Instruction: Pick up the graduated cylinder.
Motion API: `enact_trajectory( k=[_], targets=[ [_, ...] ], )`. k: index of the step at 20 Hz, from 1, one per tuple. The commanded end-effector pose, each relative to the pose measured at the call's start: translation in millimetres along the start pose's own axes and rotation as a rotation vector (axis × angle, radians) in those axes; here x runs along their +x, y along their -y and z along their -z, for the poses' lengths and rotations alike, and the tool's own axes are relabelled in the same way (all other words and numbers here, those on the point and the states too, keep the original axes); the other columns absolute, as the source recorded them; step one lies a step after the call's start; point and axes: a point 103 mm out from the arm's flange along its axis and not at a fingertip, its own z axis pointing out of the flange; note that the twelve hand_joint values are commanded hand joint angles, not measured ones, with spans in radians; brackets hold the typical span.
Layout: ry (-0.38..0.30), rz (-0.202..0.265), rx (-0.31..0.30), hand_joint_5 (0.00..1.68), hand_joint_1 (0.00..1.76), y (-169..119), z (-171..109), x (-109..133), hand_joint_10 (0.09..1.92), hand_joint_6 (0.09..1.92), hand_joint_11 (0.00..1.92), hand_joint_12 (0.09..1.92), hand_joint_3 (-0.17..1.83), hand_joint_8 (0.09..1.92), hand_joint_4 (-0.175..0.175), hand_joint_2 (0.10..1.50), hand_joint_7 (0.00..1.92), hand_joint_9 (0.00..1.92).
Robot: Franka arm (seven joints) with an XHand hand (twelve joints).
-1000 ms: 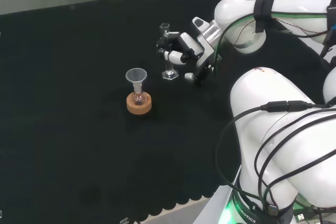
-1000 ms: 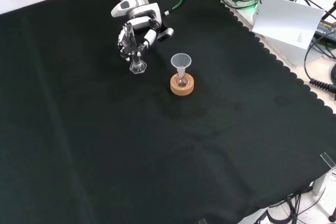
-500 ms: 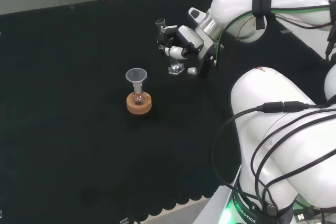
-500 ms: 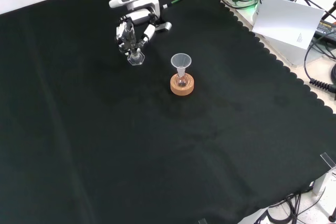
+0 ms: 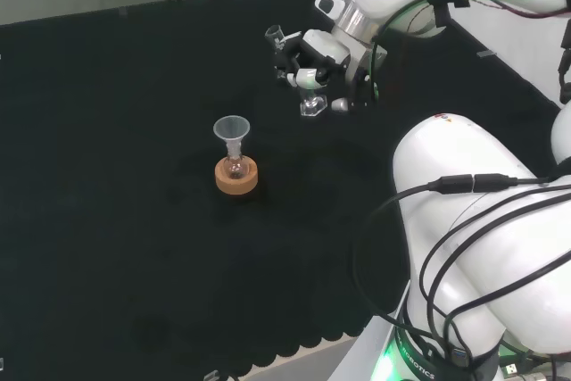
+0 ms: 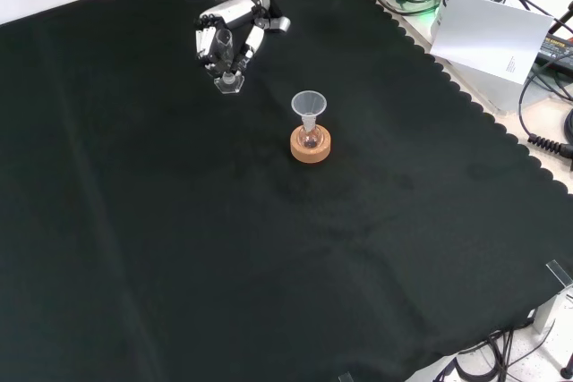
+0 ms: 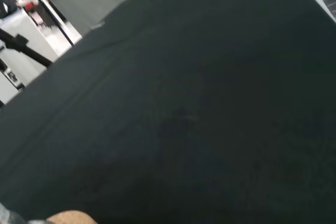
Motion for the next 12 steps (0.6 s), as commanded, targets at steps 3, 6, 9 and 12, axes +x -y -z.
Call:
enact_trajectory(
  k=[3, 6, 9, 12],
  targets=[
    [0.105, -0.001, 0.1, 0.83, 1.23, 5, 22, 10, 0.22, 1.22, 1.21, 0.76, 0.0, 1.22, -0.175, 1.19, 0.85, 1.39],
    [0.134, -0.007, 0.149, 0.83, 1.23, 7, 28, 16, 0.22, 1.21, 1.21, 0.76, 0.0, 1.22, -0.175, 1.19, 0.86, 1.39],
    [0.167, -0.012, 0.198, 0.83, 1.23, 12, 32, 24, 0.22, 1.21, 1.21, 0.76, 0.0, 1.22, -0.175, 1.19, 0.86, 1.4],
    [0.199, -0.018, 0.241, 0.83, 1.23, 20, 36, 33, 0.22, 1.21, 1.21, 0.76, 0.0, 1.22, -0.175, 1.18, 0.86, 1.4]
  ],
)
